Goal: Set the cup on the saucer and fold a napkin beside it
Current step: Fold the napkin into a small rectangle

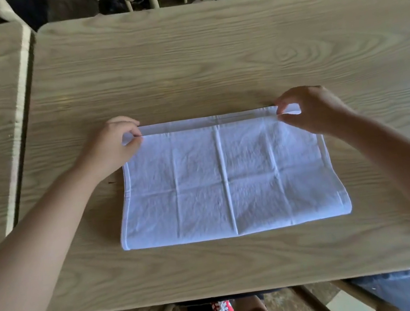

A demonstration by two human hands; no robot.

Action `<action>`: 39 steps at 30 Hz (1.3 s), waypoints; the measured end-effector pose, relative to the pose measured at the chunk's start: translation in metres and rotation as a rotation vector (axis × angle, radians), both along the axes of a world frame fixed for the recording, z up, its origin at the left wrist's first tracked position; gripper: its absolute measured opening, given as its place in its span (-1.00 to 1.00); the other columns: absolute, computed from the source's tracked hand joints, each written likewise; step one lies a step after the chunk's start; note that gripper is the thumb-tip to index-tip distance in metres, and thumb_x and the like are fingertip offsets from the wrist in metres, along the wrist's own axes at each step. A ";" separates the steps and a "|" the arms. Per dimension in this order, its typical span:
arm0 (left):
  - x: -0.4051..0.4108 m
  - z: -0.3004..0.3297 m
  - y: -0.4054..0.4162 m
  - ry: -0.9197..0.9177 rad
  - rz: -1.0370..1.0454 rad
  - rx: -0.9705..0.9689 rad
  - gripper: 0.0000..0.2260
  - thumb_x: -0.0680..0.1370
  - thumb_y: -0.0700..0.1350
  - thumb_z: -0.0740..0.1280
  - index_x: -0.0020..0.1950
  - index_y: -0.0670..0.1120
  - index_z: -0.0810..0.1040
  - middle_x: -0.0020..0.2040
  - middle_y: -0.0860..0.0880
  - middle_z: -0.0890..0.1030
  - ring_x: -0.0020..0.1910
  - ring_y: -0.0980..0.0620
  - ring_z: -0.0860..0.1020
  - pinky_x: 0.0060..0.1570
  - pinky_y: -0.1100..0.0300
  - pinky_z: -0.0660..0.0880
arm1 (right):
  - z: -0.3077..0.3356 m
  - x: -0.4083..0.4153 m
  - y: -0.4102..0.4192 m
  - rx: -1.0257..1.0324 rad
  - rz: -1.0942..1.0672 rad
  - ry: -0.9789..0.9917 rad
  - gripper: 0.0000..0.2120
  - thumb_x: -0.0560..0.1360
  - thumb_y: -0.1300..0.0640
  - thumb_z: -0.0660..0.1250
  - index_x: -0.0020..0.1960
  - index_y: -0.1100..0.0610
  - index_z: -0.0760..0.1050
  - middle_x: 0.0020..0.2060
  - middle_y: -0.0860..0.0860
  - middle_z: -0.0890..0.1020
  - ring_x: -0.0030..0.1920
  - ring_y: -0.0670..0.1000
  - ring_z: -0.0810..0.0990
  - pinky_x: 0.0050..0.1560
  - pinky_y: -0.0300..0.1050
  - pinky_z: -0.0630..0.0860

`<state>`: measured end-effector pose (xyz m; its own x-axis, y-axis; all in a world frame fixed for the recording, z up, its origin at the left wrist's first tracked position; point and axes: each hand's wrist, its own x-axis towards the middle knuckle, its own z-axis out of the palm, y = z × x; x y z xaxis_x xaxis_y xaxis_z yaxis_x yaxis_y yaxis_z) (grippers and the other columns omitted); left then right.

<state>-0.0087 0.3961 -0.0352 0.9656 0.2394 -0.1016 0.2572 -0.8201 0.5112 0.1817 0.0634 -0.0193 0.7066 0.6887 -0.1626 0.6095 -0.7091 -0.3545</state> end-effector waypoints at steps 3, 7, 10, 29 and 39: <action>0.006 0.006 -0.001 -0.025 -0.020 0.052 -0.94 0.47 -0.27 0.33 -0.20 -0.18 0.56 0.00 -0.15 0.61 0.00 -0.12 0.55 -0.02 0.04 0.44 | 0.000 0.000 -0.001 0.048 -0.086 0.044 -0.93 0.45 0.10 0.36 -0.11 0.08 0.59 0.06 0.02 0.66 0.08 0.11 0.58 0.06 -0.06 0.44; 0.014 0.005 -0.003 -0.059 0.007 0.089 -0.92 0.47 -0.28 0.30 -0.21 -0.19 0.54 -0.18 -0.13 0.58 -0.14 -0.14 0.53 -0.10 -0.08 0.46 | -0.005 0.001 0.002 0.102 -0.182 0.038 -0.92 0.45 0.11 0.36 -0.10 0.09 0.60 -0.01 0.04 0.68 0.06 0.07 0.59 0.02 -0.11 0.42; 0.018 0.001 -0.007 -0.081 0.060 0.090 -0.95 0.45 -0.29 0.33 -0.21 -0.20 0.53 -0.24 -0.14 0.57 -0.19 -0.17 0.52 -0.14 -0.05 0.44 | -0.006 0.003 0.009 0.152 -0.229 0.031 -0.92 0.44 0.17 0.35 -0.09 0.13 0.59 -0.10 0.03 0.68 0.00 0.06 0.61 0.04 -0.07 0.46; 0.019 -0.039 -0.125 0.034 -0.120 0.409 -0.45 0.53 0.14 -0.02 0.49 -0.05 0.15 0.51 -0.01 0.18 0.49 0.01 0.14 0.40 -0.22 0.00 | -0.052 -0.089 0.049 0.038 0.023 -0.153 -0.49 0.56 0.07 0.09 0.48 0.16 0.11 0.48 0.06 0.18 0.49 0.03 0.09 0.45 0.10 0.00; -0.039 -0.036 -0.053 0.110 0.129 0.428 -0.35 0.47 0.17 -0.08 0.51 -0.12 0.04 0.54 -0.07 0.08 0.51 0.02 0.03 0.42 -0.19 -0.13 | -0.052 -0.061 -0.025 -0.077 -0.191 -0.231 -0.37 0.49 -0.10 -0.12 0.49 0.18 0.06 0.49 0.08 0.15 0.49 0.01 0.08 0.46 0.06 0.00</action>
<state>-0.0481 0.3432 -0.0709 0.9142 0.3995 -0.0678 0.4045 -0.9093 0.0974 0.1206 0.0386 -0.0711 0.8464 0.5317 -0.0295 0.5208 -0.8380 -0.1631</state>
